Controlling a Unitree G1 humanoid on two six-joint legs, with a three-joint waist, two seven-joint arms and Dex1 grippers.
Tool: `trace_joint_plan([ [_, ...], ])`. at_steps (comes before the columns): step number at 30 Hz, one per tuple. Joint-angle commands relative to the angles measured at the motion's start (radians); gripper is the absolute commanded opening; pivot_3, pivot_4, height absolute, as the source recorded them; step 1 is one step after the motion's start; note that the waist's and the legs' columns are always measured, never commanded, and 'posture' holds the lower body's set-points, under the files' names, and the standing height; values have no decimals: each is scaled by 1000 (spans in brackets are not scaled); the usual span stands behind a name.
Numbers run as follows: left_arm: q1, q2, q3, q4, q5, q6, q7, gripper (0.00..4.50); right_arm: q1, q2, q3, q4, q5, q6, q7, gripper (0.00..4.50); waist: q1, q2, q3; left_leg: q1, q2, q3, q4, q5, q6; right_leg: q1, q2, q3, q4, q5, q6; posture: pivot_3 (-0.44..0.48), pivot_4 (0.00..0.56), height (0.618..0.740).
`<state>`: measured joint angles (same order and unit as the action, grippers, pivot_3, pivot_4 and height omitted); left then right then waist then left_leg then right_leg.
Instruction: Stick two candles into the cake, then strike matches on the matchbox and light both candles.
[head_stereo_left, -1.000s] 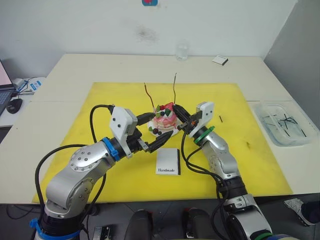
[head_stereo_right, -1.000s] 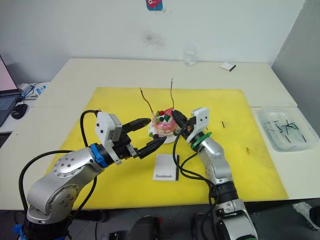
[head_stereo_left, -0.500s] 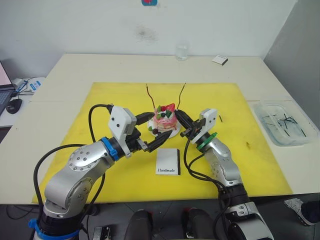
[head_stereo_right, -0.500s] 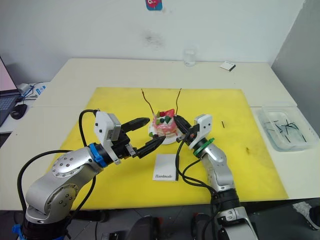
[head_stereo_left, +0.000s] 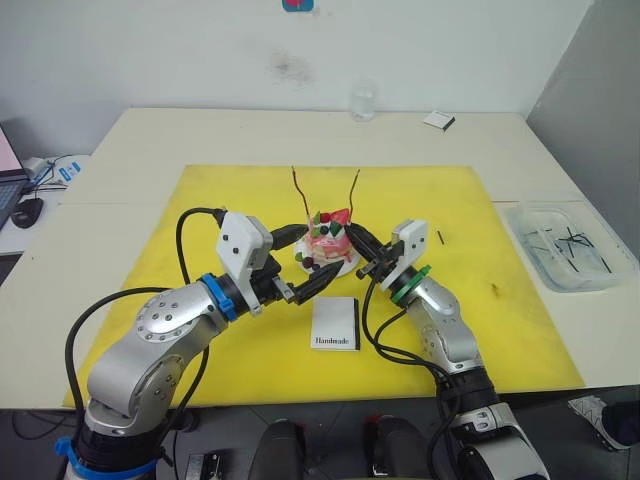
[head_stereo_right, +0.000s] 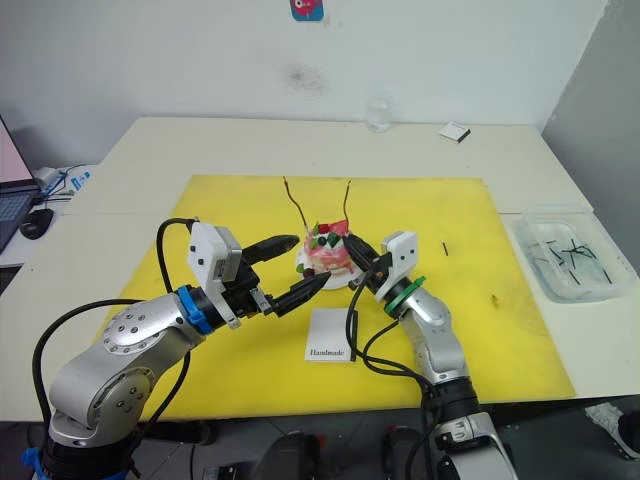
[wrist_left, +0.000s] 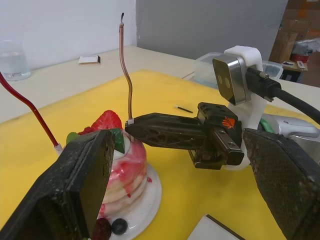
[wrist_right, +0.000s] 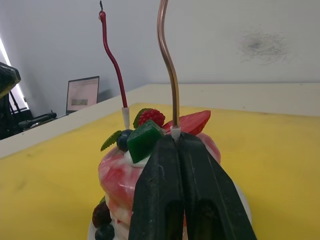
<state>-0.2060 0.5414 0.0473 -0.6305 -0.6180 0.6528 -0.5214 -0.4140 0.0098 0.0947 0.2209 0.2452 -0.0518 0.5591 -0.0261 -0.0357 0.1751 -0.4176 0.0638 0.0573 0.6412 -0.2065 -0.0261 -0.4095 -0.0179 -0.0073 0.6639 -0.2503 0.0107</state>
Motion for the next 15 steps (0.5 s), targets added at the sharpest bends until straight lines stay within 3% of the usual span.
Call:
trace_joint_plan([
  [1, -15, 2, 12, -25, -8, -10, -1, 4500, -8, -11, 9, 17, -30, -1, -15, 20, 0, 0, 0, 0, 0, 0, 0, 0, 0, 0, 0, 0, 0, 0, 0, 0, 150, 740],
  [15, -16, -2, 7, -13, -2, -22, -10, 4500, -15, -22, 10, 26, -52, -25, -24, 20, 0, 0, 0, 0, 0, 0, 0, 0, 0, 0, 0, 0, 0, 0, 0, 0, 150, 740],
])
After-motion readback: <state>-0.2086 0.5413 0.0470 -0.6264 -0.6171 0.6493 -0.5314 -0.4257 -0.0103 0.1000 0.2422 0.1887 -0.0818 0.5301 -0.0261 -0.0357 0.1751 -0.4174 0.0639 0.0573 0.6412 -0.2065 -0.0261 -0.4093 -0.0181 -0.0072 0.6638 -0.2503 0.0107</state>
